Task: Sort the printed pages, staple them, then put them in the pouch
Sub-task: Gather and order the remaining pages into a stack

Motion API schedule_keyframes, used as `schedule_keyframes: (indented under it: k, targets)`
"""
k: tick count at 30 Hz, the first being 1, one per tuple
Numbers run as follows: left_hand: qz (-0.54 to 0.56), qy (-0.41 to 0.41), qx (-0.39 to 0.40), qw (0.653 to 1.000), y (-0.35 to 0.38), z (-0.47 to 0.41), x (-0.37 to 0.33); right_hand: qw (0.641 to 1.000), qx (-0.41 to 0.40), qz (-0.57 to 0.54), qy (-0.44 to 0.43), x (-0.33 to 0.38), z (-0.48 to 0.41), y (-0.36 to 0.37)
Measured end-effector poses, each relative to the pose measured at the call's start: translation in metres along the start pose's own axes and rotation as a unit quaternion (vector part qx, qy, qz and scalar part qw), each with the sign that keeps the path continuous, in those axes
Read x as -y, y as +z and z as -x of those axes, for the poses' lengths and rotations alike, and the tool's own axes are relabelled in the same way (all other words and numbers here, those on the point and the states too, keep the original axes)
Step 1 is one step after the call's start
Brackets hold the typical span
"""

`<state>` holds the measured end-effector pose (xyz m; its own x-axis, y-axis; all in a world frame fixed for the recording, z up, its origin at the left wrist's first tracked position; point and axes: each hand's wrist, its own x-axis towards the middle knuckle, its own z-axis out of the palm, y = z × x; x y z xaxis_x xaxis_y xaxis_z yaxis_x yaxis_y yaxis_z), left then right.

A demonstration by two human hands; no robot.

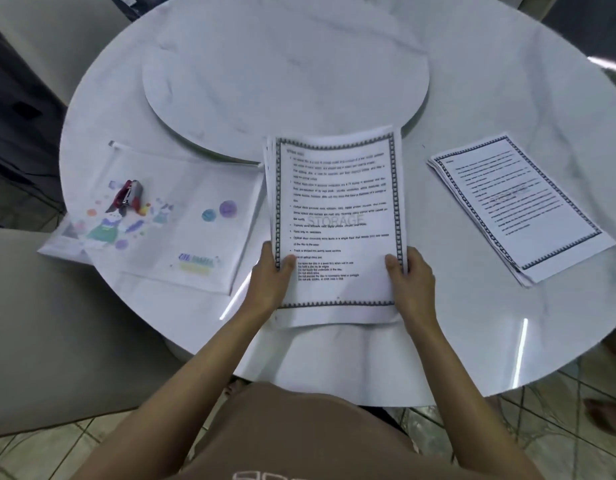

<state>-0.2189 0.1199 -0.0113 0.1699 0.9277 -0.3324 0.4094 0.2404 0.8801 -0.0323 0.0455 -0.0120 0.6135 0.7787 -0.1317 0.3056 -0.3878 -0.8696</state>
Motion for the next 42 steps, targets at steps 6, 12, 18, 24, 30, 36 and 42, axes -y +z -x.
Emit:
schedule_keyframes:
  k: [6,12,18,24,30,36,42]
  targets:
    - [-0.077,-0.068,0.036,0.994,0.010,0.003,0.009,0.995,0.039,0.073,0.061,-0.024,0.000,-0.002]
    - [-0.139,-0.076,0.015,0.987,0.006,0.001,0.002,0.989,0.034,0.139,0.042,-0.030,-0.007,-0.010]
    - [-0.194,-0.072,-0.020,0.978,-0.011,-0.018,-0.001,0.983,0.064,0.165,0.051,-0.029,-0.035,-0.025]
    - [-0.083,-0.121,0.003,0.989,-0.013,-0.033,0.000,0.978,0.128,0.156,0.055,-0.023,-0.056,-0.016]
    - [-0.067,-0.115,0.010,0.991,-0.011,-0.030,0.001,0.979,0.138,0.137,0.062,-0.020,-0.058,-0.014]
    - [-0.045,-0.099,0.026,0.994,-0.016,-0.025,0.000,0.982,0.141,0.109,0.069,-0.012,-0.056,-0.023]
    - [-0.014,-0.074,0.006,0.997,-0.030,-0.017,0.001,0.991,0.071,0.108,0.028,-0.004,-0.050,-0.012]
